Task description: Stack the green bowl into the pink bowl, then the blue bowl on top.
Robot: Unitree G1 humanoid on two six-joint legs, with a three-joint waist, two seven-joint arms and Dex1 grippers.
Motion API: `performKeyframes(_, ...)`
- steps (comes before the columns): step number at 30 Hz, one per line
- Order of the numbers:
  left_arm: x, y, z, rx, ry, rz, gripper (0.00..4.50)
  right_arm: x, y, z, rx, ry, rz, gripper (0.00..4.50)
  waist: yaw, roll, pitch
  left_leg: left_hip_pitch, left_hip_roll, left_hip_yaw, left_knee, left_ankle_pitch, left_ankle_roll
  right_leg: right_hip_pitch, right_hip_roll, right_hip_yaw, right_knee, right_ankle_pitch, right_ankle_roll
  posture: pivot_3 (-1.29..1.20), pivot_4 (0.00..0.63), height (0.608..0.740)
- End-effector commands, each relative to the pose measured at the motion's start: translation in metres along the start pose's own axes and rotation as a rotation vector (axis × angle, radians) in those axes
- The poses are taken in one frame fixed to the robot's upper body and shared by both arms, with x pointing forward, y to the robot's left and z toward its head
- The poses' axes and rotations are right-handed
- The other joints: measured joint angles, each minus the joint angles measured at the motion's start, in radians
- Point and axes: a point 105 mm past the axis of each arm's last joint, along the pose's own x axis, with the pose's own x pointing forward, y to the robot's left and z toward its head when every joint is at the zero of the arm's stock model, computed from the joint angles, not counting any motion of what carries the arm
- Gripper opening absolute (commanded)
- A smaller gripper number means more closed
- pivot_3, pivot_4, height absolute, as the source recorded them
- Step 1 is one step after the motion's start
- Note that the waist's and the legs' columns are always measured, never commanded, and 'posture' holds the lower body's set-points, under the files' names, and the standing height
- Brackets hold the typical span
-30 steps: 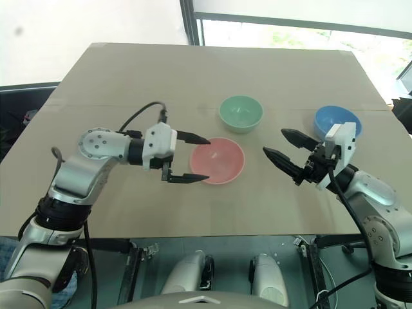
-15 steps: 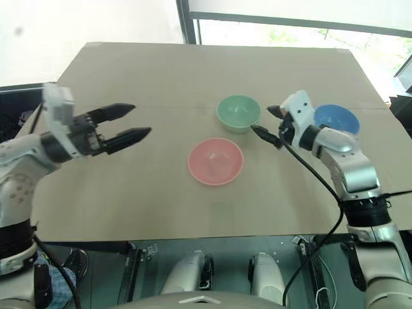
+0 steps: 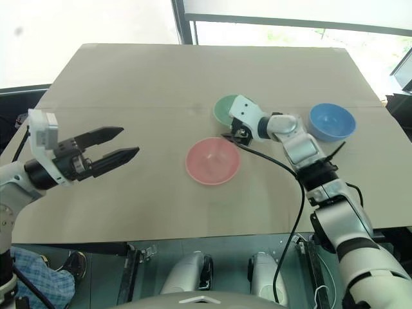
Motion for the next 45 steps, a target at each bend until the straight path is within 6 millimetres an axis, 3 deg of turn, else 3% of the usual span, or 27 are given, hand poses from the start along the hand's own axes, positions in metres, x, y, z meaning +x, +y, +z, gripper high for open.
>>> performKeyframes(1,-0.001,-0.005,0.014,0.052,-0.050,0.003,4.47,0.002,-0.016,0.003,-0.093,0.037,-0.046,3.67,-0.002,0.000,0.000,0.000,0.000,0.000,0.000,0.000,0.000,0.000,0.000,0.000,0.000,0.000,0.000,0.00,0.150,0.740)
performKeyframes(3,-0.001,-0.007,0.011,0.050,-0.046,0.007,4.47,0.006,-0.020,0.000,-0.108,0.069,-0.045,3.67,-0.005,0.000,0.000,0.000,0.000,0.000,-0.001,0.000,0.000,0.000,0.000,0.000,0.000,0.000,0.000,0.00,0.150,0.740)
performKeyframes(4,-0.001,-0.009,0.010,0.048,-0.045,0.007,4.50,0.007,-0.020,-0.002,-0.121,0.083,-0.038,3.25,-0.006,0.000,0.000,0.000,0.000,0.001,-0.002,0.000,-0.001,0.000,0.000,0.000,0.000,0.000,0.000,0.00,0.150,0.740)
performKeyframes(6,-0.001,-0.010,0.009,0.045,-0.045,0.009,4.50,0.008,-0.021,-0.003,-0.139,0.093,-0.032,2.89,-0.008,0.000,0.000,0.000,0.000,0.001,-0.004,0.001,-0.001,-0.001,0.000,0.000,-0.001,0.000,0.000,0.00,0.150,0.740)
performKeyframes(10,-0.004,-0.010,0.006,0.039,-0.042,0.023,4.50,0.012,-0.019,-0.004,-0.152,0.091,-0.011,0.97,-0.013,0.000,0.000,0.000,0.000,0.001,-0.007,0.002,-0.004,-0.003,0.001,0.000,-0.001,0.000,0.000,0.00,0.150,0.740)
performKeyframes(13,-0.005,-0.010,0.002,0.036,-0.034,0.027,4.50,0.013,-0.017,-0.003,-0.156,0.087,0.003,0.10,-0.023,0.000,0.000,0.000,0.000,0.001,-0.007,0.003,-0.004,-0.003,0.001,0.000,-0.001,0.000,-0.001,0.00,0.150,0.740)
performKeyframes(18,-0.004,-0.011,0.002,0.039,-0.035,0.024,4.50,0.012,-0.015,0.002,-0.177,0.056,0.017,0.10,-0.027,0.000,0.000,0.000,0.000,0.001,-0.007,0.003,-0.004,-0.003,0.001,0.000,0.000,0.000,-0.001,0.00,0.150,0.740)
performKeyframes(23,0.002,-0.017,-0.003,0.056,-0.014,-0.017,4.50,-0.002,-0.015,0.032,-0.224,-0.045,0.030,0.10,-0.028,0.001,0.001,0.000,0.000,0.001,-0.008,0.003,-0.005,-0.003,0.000,0.000,0.000,0.000,-0.001,0.00,0.150,0.740)
performKeyframes(27,0.005,-0.017,-0.002,0.053,-0.007,-0.080,4.50,-0.027,0.005,0.071,-0.220,-0.221,0.130,0.10,-0.022,0.001,0.000,0.000,0.001,0.000,-0.008,0.003,-0.005,-0.003,0.000,0.000,0.000,0.000,-0.001,0.00,0.150,0.740)
performKeyframes(32,0.013,-0.005,-0.001,0.094,0.035,-0.154,4.50,-0.058,0.038,0.097,-0.196,-0.303,0.285,0.10,-0.016,0.001,0.000,0.000,0.000,0.001,-0.007,0.003,-0.004,-0.003,0.000,-0.001,0.000,0.000,-0.001,0.00,0.150,0.740)
performKeyframes(36,0.024,0.002,0.001,0.130,0.040,-0.204,4.50,-0.070,0.062,0.103,-0.120,-0.294,0.344,0.10,-0.005,0.000,0.000,0.000,0.000,0.000,-0.007,0.003,-0.004,-0.003,0.001,-0.001,0.000,0.000,-0.001,0.00,0.150,0.740)
performKeyframes(40,0.039,0.003,0.002,0.159,0.045,-0.282,4.50,-0.076,0.088,0.096,-0.081,-0.254,0.398,0.10,0.004,0.000,0.000,0.000,0.000,0.001,-0.007,0.003,-0.004,-0.003,0.001,-0.001,0.000,0.000,-0.001,0.00,0.150,0.740)
performKeyframes(45,0.049,0.007,0.004,0.184,0.046,-0.328,4.50,-0.079,0.102,0.089,-0.078,-0.209,0.415,0.10,0.004,-0.001,0.000,-0.001,-0.003,0.001,-0.007,0.002,-0.003,-0.004,0.001,-0.001,0.000,0.000,-0.001,0.00,0.150,0.740)
